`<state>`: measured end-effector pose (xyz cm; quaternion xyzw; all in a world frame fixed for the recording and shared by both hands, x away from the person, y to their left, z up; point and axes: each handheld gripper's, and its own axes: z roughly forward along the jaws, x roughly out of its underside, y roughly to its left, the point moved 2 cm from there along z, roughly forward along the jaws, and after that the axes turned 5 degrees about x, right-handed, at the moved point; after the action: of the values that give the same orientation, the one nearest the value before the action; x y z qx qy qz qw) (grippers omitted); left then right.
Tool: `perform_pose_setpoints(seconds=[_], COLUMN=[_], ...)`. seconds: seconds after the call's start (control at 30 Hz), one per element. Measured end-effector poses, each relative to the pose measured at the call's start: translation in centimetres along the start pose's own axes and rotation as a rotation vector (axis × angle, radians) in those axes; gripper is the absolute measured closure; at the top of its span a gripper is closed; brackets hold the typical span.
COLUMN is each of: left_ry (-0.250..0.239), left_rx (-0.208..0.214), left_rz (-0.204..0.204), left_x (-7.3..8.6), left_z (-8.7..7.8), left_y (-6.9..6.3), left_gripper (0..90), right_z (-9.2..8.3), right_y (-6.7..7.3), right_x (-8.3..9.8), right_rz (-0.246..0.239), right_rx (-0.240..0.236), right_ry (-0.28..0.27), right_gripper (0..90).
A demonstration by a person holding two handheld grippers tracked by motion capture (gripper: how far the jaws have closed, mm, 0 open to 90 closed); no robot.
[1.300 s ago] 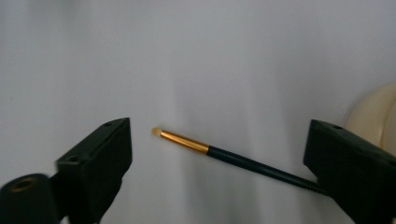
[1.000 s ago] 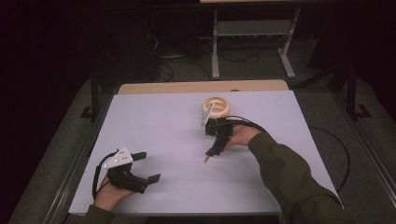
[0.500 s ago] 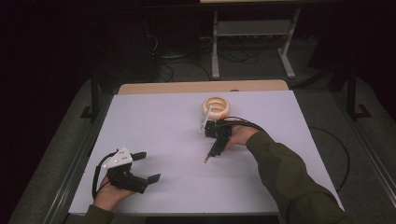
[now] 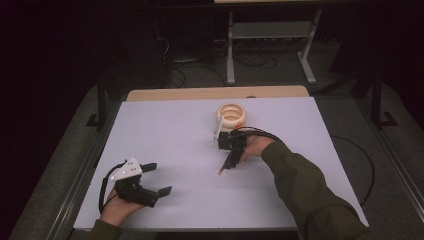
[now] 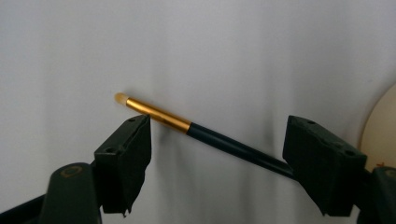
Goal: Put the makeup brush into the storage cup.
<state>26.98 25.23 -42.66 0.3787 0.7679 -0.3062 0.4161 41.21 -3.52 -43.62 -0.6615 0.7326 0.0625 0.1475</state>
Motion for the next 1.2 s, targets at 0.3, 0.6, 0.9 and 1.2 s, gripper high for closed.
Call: perform_pose_setpoints(seconds=[0.3, 0.6, 0.9, 1.2], left_ry=[0.002, -0.002, 0.000, -0.001], left_rx=[0.000, 0.001, 0.001, 0.001], left_rz=[0.000, -0.003, -0.001, -0.002], left_x=[0.01, 0.00, 0.00, -0.01], left_z=[-0.01, -0.02, -0.02, -0.02], left_y=[0.01, -0.02, 0.02, 0.00], left_gripper=[0.3, 0.3, 0.3, 0.3], right_z=[0.32, 0.47, 0.43, 0.39], right_y=[-0.01, 0.01, -0.05, -0.01], right_x=[0.12, 0.15, 0.22, 0.21], right_rz=[-0.003, -0.007, -0.011, -0.026], right_rx=[0.002, 0.006, 0.008, 0.020], right_ry=[0.018, 0.029, 0.030, 0.043], right_gripper=[25.8, 28.4, 31.9, 37.7])
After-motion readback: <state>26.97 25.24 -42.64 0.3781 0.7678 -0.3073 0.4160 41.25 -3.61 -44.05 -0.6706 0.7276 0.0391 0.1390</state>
